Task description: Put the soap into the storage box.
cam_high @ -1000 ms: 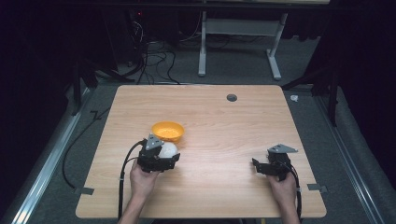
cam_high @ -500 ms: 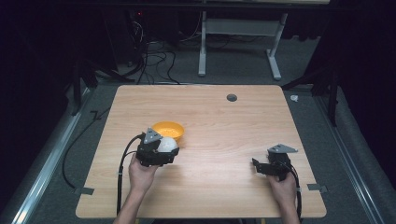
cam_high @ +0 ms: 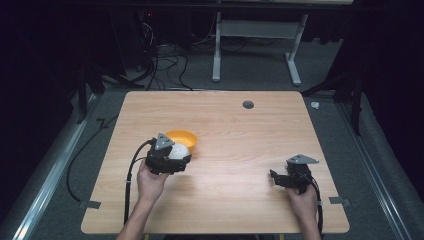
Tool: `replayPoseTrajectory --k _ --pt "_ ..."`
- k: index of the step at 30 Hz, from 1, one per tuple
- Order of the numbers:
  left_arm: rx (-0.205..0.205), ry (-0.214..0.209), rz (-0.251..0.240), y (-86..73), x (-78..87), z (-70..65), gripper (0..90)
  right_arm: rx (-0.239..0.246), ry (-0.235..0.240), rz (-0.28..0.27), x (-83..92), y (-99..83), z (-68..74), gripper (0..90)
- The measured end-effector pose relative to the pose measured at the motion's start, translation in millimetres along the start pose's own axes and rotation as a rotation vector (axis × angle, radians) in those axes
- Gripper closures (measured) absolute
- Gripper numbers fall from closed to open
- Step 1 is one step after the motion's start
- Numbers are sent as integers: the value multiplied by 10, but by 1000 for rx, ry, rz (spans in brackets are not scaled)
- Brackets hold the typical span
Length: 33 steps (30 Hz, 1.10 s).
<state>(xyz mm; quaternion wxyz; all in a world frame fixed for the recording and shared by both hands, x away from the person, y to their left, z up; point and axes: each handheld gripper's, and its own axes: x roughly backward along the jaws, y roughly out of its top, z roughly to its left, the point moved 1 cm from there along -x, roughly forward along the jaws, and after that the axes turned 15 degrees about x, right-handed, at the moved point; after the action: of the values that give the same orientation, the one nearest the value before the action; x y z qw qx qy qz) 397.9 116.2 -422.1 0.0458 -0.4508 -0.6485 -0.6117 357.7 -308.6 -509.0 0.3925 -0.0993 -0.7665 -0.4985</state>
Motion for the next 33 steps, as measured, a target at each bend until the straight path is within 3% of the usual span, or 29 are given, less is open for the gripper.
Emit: replayPoseTrajectory --k 19,30,33 --pt "41 14 -14 143 -25 177 246 1 0 -1 0 0 -1 222" --pt "29 42 0 251 -81 231 246 2 0 0 0 0 -1 222" --pt "41 38 5 289 -120 253 246 2 0 -1 0 0 -1 222"
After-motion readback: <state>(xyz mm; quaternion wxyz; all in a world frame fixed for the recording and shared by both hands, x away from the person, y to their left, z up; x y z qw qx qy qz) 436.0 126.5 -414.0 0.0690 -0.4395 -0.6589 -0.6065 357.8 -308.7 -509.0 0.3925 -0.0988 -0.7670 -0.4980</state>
